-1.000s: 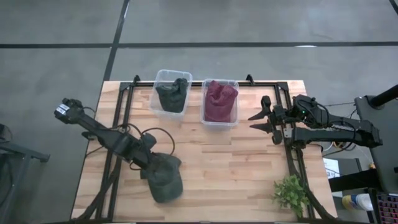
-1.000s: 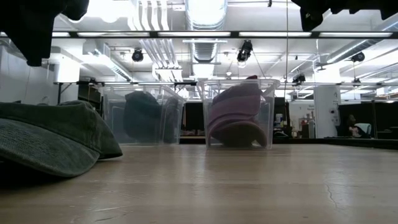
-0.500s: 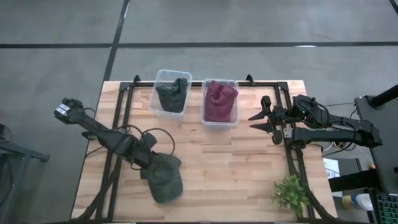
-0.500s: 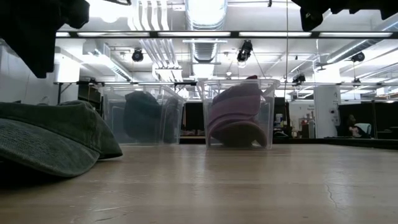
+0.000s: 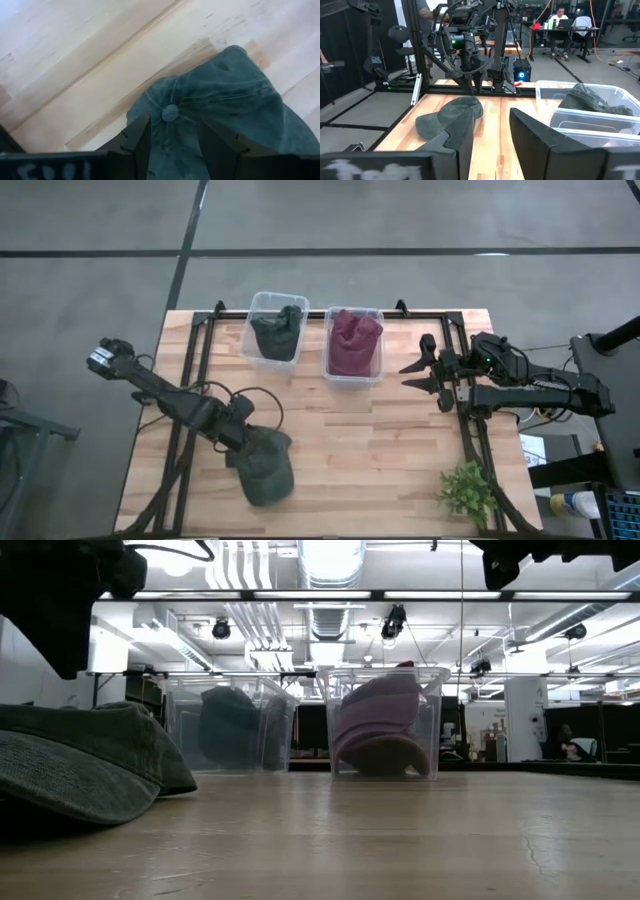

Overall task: Pick & Place hat
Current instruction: Put the gray cap into the left transparent bin

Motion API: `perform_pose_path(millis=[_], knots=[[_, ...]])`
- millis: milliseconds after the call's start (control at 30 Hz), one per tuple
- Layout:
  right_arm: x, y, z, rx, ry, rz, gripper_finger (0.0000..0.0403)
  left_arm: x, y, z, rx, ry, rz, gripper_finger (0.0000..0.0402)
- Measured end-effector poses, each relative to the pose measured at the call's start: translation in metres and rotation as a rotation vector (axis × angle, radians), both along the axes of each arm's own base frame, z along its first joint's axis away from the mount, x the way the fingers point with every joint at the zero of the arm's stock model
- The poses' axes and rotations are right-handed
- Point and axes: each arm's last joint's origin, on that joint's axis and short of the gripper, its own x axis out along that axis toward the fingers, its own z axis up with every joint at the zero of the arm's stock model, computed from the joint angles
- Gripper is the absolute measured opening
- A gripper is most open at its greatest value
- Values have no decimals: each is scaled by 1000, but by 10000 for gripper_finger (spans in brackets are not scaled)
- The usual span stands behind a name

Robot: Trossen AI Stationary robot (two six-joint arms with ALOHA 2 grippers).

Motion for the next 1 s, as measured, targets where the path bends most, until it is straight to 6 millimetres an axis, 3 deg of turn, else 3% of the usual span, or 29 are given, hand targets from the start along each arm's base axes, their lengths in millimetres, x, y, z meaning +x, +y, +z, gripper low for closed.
perform_pose_path(millis=[500, 1000], knots=[[0, 0, 0, 21, 3, -1, 127, 0, 4, -28, -64, 27, -4, 149], [0, 0, 1, 26, -4, -2, 117, -8, 9, -85, -142, -19, -17, 149]])
